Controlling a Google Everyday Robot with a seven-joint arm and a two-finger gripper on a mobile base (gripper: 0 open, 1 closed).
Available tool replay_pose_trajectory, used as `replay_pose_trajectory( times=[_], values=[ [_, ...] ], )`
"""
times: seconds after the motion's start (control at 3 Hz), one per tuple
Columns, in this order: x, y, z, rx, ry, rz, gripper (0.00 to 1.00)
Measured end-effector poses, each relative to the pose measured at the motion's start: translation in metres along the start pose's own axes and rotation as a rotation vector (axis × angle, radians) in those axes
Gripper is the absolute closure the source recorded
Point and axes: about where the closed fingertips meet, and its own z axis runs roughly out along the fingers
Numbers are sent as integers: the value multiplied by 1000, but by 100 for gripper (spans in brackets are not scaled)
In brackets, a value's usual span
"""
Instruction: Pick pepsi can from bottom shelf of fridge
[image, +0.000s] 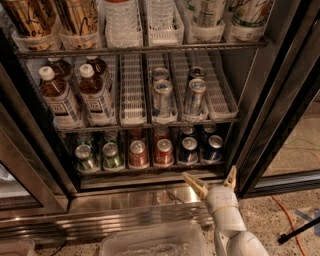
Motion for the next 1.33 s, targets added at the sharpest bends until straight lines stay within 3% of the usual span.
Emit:
replay_pose_trajectory(
  times=[0.67, 1.0, 1.33],
  values=[
    [29, -24, 9, -37, 12, 36, 0],
    [29, -24, 9, -37, 12, 36, 0],
    [29, -24, 9, -37, 12, 36, 12]
  ],
)
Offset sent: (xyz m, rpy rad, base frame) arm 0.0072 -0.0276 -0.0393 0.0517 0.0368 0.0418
